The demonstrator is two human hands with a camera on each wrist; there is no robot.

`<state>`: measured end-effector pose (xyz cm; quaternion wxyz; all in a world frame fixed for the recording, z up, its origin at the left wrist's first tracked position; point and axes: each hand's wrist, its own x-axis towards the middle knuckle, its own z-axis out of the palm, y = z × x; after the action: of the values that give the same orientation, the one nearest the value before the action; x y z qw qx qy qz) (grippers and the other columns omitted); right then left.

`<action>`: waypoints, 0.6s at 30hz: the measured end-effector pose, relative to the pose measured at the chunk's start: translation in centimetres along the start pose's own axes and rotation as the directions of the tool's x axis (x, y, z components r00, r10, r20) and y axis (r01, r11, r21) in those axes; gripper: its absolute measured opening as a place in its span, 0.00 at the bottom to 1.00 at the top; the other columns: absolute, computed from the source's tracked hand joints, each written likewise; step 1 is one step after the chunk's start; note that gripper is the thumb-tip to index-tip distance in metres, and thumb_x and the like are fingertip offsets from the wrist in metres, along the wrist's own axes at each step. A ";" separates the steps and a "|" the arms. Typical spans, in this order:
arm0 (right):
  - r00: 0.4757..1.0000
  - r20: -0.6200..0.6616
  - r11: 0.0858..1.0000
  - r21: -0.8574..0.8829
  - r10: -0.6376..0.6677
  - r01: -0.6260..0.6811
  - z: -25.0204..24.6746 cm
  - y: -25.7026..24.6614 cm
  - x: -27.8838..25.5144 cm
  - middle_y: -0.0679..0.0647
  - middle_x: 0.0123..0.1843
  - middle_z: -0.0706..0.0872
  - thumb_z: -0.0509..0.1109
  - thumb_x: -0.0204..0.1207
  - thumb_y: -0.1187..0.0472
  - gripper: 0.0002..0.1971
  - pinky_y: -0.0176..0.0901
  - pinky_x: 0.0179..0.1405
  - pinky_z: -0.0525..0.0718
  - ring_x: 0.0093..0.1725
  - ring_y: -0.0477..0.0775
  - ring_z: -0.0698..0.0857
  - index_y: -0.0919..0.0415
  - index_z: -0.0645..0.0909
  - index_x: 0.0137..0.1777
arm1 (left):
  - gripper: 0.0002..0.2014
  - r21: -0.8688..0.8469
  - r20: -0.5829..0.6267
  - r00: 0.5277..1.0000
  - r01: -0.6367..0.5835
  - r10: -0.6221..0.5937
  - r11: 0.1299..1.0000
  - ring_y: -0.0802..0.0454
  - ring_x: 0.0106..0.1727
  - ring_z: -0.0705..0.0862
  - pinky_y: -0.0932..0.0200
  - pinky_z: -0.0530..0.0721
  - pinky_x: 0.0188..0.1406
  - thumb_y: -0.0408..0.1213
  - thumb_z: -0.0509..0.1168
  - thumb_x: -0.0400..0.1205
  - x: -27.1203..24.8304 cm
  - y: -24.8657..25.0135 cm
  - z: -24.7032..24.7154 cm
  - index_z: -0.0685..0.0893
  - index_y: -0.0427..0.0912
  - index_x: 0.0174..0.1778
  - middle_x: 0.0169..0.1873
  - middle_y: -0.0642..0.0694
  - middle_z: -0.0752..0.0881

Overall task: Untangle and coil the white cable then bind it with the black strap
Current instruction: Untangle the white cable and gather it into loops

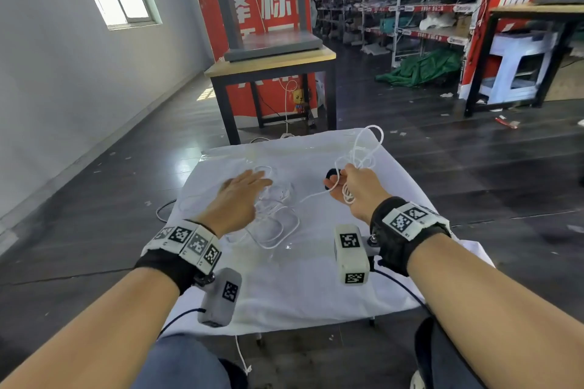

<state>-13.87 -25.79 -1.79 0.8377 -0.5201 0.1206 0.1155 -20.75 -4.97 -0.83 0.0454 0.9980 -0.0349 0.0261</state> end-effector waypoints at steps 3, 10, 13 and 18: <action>0.996 0.076 0.998 -0.040 0.042 -0.039 0.4 0.3 -0.2 0.59 0.34 0.77 0.52 0.87 0.63 0.13 0.38 0.25 0.84 0.31 0.54 0.83 0.64 0.70 0.42 | 0.27 -0.329 -0.032 0.998 -0.060 0.053 0.943 0.51 0.77 0.69 0.62 0.64 0.71 0.23 0.54 0.82 0.5 2.8 -0.8 0.71 0.48 0.76 0.79 0.50 0.68; 0.887 0.442 0.899 -0.430 0.132 0.081 0.9 1.0 -1.4 0.64 0.44 0.86 0.60 0.85 0.57 0.15 0.46 0.47 0.87 0.40 0.57 0.86 0.70 0.80 0.55 | 0.23 -0.876 0.361 0.925 0.381 -0.120 0.296 0.46 0.50 0.87 0.52 0.84 0.62 0.59 0.61 0.82 2.3 5.8 -2.1 0.84 0.40 0.50 0.49 0.40 0.88; 0.851 0.486 0.847 -0.522 0.200 0.099 0.9 1.1 -1.7 0.60 0.41 0.86 0.58 0.86 0.55 0.15 0.44 0.47 0.87 0.40 0.53 0.87 0.68 0.79 0.56 | 0.20 -0.918 0.367 0.917 0.384 -0.156 0.100 0.48 0.40 0.87 0.55 0.87 0.54 0.53 0.66 0.81 2.9 5.2 -1.9 0.86 0.35 0.48 0.40 0.40 0.89; 0.818 0.496 0.776 -0.623 0.291 0.101 0.7 1.3 -2.0 0.56 0.45 0.87 0.57 0.86 0.56 0.12 0.49 0.60 0.82 0.49 0.50 0.85 0.61 0.77 0.46 | 0.06 -0.963 0.264 0.929 0.267 -0.259 -0.025 0.52 0.35 0.84 0.64 0.86 0.35 0.31 0.64 0.84 2.6 5.3 -2.3 0.84 0.33 0.48 0.36 0.41 0.85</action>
<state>-16.08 -24.73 -1.98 0.6069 -0.7012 -0.1516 0.3421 -18.61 -10.22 2.09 0.7258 0.6722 0.1453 -0.0174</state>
